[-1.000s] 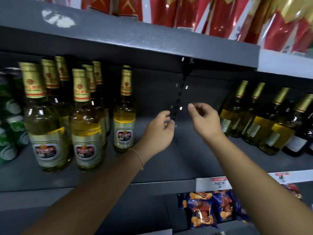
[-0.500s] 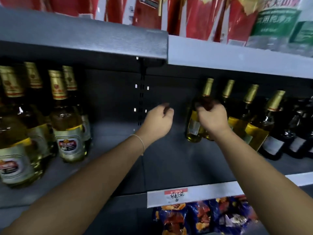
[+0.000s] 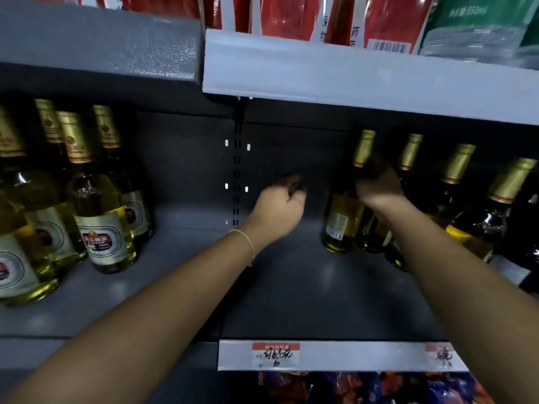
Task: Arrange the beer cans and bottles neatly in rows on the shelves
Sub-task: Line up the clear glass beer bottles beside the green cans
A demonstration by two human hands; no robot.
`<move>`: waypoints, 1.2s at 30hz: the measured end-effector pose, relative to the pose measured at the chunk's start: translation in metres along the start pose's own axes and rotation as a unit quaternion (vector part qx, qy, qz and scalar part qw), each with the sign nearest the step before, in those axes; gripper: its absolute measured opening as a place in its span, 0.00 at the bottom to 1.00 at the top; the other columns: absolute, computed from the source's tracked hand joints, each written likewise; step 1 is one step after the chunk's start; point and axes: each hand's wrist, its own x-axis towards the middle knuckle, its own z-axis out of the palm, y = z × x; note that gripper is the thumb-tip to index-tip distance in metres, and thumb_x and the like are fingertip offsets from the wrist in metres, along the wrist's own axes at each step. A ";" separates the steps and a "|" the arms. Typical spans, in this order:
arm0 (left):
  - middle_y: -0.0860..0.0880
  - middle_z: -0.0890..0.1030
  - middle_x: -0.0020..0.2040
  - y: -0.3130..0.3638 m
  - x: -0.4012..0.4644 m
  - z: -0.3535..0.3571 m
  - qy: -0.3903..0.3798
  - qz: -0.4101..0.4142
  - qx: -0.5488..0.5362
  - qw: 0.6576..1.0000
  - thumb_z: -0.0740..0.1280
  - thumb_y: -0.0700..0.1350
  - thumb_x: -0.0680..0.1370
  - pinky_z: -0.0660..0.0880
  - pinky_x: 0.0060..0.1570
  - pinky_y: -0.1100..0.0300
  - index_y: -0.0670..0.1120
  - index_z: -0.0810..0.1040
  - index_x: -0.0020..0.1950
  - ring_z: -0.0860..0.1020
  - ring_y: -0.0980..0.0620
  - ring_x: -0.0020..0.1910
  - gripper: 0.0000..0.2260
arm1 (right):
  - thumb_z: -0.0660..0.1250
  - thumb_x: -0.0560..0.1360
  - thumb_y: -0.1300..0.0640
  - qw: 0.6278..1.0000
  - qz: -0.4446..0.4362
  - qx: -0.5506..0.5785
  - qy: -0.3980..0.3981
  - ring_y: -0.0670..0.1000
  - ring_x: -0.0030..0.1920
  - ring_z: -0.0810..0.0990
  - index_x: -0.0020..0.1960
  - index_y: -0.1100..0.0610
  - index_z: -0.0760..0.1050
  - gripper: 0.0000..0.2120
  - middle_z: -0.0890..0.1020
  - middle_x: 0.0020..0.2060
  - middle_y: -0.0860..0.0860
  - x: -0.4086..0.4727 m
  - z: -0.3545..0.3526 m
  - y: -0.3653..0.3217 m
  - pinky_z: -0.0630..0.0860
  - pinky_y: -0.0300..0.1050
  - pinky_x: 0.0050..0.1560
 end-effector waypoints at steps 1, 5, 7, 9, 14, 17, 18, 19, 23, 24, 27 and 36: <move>0.46 0.80 0.57 -0.001 0.001 0.001 0.002 -0.003 -0.002 1.000 0.61 0.46 0.81 0.66 0.45 0.70 0.45 0.72 0.69 0.77 0.51 0.51 0.17 | 0.69 0.75 0.55 1.000 -0.005 0.004 0.003 0.54 0.51 0.79 0.60 0.56 0.76 0.14 0.80 0.50 0.52 0.002 0.002 0.001 0.74 0.46 0.50; 0.44 0.80 0.59 -0.004 0.004 0.003 0.009 -0.012 -0.013 1.000 0.61 0.46 0.81 0.68 0.49 0.67 0.45 0.72 0.69 0.78 0.49 0.54 0.17 | 0.68 0.78 0.58 0.999 -0.002 0.053 0.007 0.52 0.51 0.76 0.59 0.56 0.74 0.11 0.78 0.50 0.52 0.010 0.004 0.003 0.73 0.45 0.52; 0.44 0.80 0.57 -0.006 0.004 0.004 0.006 -0.014 -0.010 1.000 0.61 0.47 0.80 0.69 0.46 0.68 0.46 0.72 0.69 0.78 0.50 0.51 0.17 | 0.69 0.78 0.58 0.997 0.005 0.080 -0.019 0.51 0.50 0.78 0.57 0.54 0.75 0.09 0.80 0.50 0.52 0.011 0.005 0.001 0.75 0.46 0.51; 0.44 0.80 0.58 -0.009 0.003 0.005 -0.001 -0.021 -0.015 1.000 0.61 0.47 0.80 0.69 0.50 0.66 0.45 0.72 0.70 0.78 0.48 0.55 0.18 | 0.72 0.76 0.57 0.994 0.005 0.100 -0.039 0.52 0.49 0.80 0.53 0.53 0.77 0.07 0.82 0.46 0.51 0.009 0.008 0.000 0.77 0.46 0.49; 0.46 0.78 0.62 -0.014 -0.009 0.003 -0.016 -0.037 -0.008 0.999 0.62 0.45 0.80 0.67 0.55 0.68 0.43 0.70 0.71 0.76 0.51 0.61 0.19 | 0.78 0.70 0.52 0.996 -0.048 0.072 -0.037 0.50 0.39 0.80 0.41 0.50 0.75 0.11 0.82 0.39 0.52 -0.006 0.021 -0.007 0.77 0.44 0.42; 0.45 0.75 0.65 -0.023 -0.018 -0.002 -0.044 -0.060 -0.029 0.997 0.64 0.43 0.80 0.68 0.58 0.67 0.42 0.68 0.72 0.75 0.50 0.63 0.20 | 0.82 0.65 0.53 0.994 -0.045 0.098 -0.032 0.46 0.32 0.78 0.39 0.53 0.75 0.15 0.81 0.33 0.50 -0.018 0.024 -0.015 0.76 0.41 0.35; 0.45 0.75 0.65 -0.025 -0.020 -0.005 -0.051 -0.065 -0.031 0.996 0.65 0.42 0.79 0.69 0.60 0.66 0.42 0.67 0.72 0.75 0.49 0.64 0.21 | 0.83 0.64 0.53 0.992 -0.044 0.112 -0.026 0.44 0.31 0.77 0.39 0.53 0.75 0.16 0.80 0.32 0.48 -0.022 0.025 -0.020 0.75 0.39 0.33; 0.45 0.74 0.66 -0.028 -0.023 -0.009 -0.060 -0.073 -0.029 0.995 0.65 0.42 0.79 0.70 0.61 0.65 0.42 0.67 0.72 0.74 0.49 0.64 0.22 | 0.83 0.63 0.54 0.991 -0.046 0.127 -0.021 0.43 0.31 0.76 0.38 0.52 0.74 0.16 0.79 0.32 0.46 -0.027 0.026 -0.025 0.74 0.36 0.31; 0.49 0.74 0.66 -0.036 -0.032 -0.025 -0.110 -0.082 -0.027 0.990 0.71 0.46 0.74 0.71 0.65 0.59 0.47 0.67 0.72 0.73 0.51 0.65 0.27 | 0.84 0.61 0.55 0.985 -0.054 0.162 -0.017 0.44 0.33 0.77 0.37 0.50 0.74 0.18 0.79 0.33 0.45 -0.051 0.040 -0.050 0.76 0.41 0.35; 0.50 0.74 0.65 -0.038 -0.035 -0.031 -0.116 -0.076 -0.034 0.990 0.72 0.49 0.70 0.71 0.65 0.56 0.49 0.69 0.70 0.73 0.51 0.65 0.30 | 0.84 0.61 0.56 0.984 -0.058 0.166 -0.016 0.44 0.33 0.77 0.37 0.50 0.73 0.18 0.79 0.33 0.45 -0.058 0.045 -0.059 0.77 0.42 0.37; 0.53 0.78 0.62 -0.049 -0.045 -0.049 -0.139 -0.060 -0.040 0.988 0.72 0.54 0.63 0.74 0.63 0.51 0.55 0.72 0.63 0.76 0.53 0.62 0.29 | 0.84 0.61 0.57 0.982 -0.072 0.172 -0.016 0.43 0.33 0.76 0.38 0.51 0.71 0.21 0.78 0.34 0.46 -0.079 0.061 -0.083 0.76 0.42 0.36; 0.57 0.81 0.54 -0.073 -0.084 -0.118 -0.058 -0.062 -0.072 0.994 0.79 0.64 0.55 0.78 0.56 0.52 0.57 0.72 0.60 0.80 0.59 0.55 0.37 | 0.81 0.62 0.51 0.989 -0.059 0.130 -0.034 0.50 0.41 0.83 0.48 0.56 0.77 0.21 0.81 0.38 0.48 -0.139 0.116 -0.150 0.82 0.51 0.45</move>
